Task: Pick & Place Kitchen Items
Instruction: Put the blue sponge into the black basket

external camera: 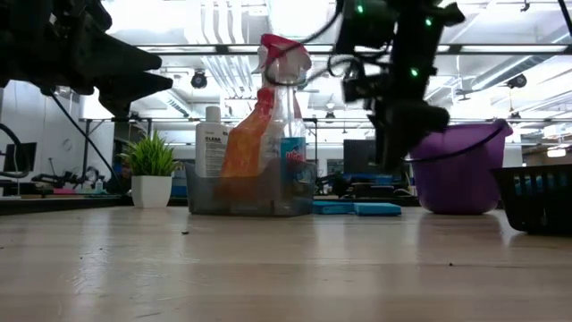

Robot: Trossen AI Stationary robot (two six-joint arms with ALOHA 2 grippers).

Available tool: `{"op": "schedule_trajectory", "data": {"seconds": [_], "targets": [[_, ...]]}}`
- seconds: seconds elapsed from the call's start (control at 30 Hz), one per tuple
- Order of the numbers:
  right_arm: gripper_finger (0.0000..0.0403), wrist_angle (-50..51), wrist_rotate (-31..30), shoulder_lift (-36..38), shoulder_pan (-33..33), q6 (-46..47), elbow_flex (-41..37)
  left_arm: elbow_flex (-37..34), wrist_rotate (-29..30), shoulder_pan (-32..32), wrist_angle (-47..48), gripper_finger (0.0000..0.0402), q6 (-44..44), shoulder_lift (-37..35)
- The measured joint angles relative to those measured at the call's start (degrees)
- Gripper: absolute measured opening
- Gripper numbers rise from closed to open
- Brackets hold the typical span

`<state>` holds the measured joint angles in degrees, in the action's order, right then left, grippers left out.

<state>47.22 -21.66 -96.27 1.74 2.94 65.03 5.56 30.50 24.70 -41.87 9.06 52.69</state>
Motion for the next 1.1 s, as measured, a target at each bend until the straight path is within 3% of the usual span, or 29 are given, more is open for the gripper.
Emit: {"op": "schedule_trajectory", "data": {"seconds": [0.23,0.27,0.73,1.1], "targets": [[0.0042,-5.7,-7.5,-0.2,0.0,1.8,-4.8,0.0,1.2,0.0,0.0,0.0231,0.0,0.0],[0.0032,-7.4,-7.6,-0.2,0.0,1.6,-5.4,0.0,1.3,0.0,0.0,0.0231,0.2,0.0],[0.0018,-12.3,-6.9,-3.0,-2.3,0.2,-8.6,0.0,1.5,0.0,0.1,0.0231,0.9,0.0],[0.0018,-13.9,5.3,-4.9,-2.5,-2.6,-9.1,0.0,1.7,0.0,0.1,0.0231,1.3,0.0]]}}
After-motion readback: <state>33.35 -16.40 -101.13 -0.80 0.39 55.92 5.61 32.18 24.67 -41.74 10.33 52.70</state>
